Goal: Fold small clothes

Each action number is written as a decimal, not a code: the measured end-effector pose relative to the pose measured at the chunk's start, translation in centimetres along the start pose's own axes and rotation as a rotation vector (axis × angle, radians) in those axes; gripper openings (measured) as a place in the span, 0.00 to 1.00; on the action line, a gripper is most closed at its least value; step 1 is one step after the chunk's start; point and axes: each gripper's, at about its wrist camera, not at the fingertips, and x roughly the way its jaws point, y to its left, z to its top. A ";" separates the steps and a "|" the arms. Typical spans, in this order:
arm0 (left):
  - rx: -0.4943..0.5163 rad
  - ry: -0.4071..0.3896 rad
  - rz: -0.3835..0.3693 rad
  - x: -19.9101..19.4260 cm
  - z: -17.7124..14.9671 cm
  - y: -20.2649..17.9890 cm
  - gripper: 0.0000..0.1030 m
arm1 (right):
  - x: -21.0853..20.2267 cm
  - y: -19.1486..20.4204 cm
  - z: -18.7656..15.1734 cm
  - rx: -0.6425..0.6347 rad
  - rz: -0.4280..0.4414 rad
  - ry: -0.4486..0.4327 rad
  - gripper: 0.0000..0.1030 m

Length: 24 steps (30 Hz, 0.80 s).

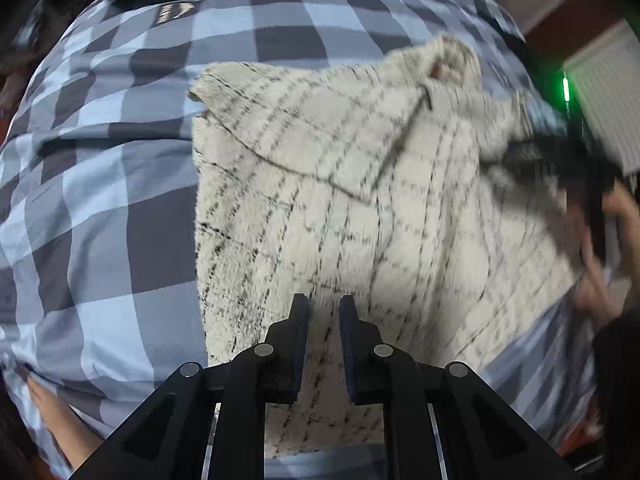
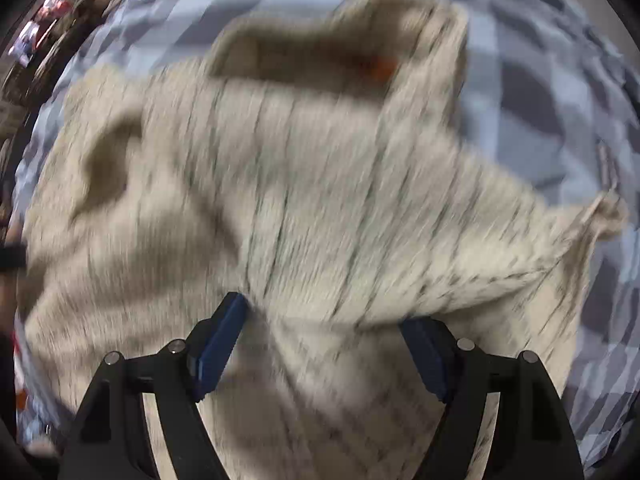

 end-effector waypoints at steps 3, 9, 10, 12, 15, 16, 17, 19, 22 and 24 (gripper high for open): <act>0.018 0.000 0.011 0.0 -0.3 -0.1 0.14 | -2.5 -1.4 1.8 0.136 -0.064 -0.138 0.73; -0.019 0.007 0.003 -0.1 -1.0 1.3 0.14 | -7.8 -6.4 1.6 0.466 -0.123 -0.346 0.73; -0.017 0.011 0.004 0.0 -1.1 1.5 0.14 | -9.0 -6.9 1.1 0.501 -0.058 -0.387 0.73; -0.016 0.019 0.006 0.3 -1.5 2.1 0.14 | -9.5 -7.6 1.1 0.532 0.096 -0.388 0.73; -0.021 0.036 0.015 0.7 -1.8 2.4 0.14 | -7.6 -6.2 2.7 0.435 0.182 -0.216 0.73; -0.018 0.036 0.017 0.6 -1.8 2.3 0.14 | -7.3 -4.8 2.4 0.350 0.132 -0.166 0.73; -0.011 0.035 0.021 0.5 -1.9 2.3 0.14 | -6.9 -3.8 2.2 0.279 0.086 -0.128 0.73; -0.001 0.034 0.027 0.5 -2.1 2.2 0.14 | -5.8 -1.9 1.0 0.192 0.064 -0.028 0.73; -0.001 0.039 0.033 0.8 -2.1 2.0 0.14 | -4.7 -1.3 -0.7 0.274 0.205 0.034 0.73; -0.005 0.046 0.035 1.1 -1.8 1.9 0.14 | -3.9 -0.9 -1.2 0.323 0.227 0.074 0.72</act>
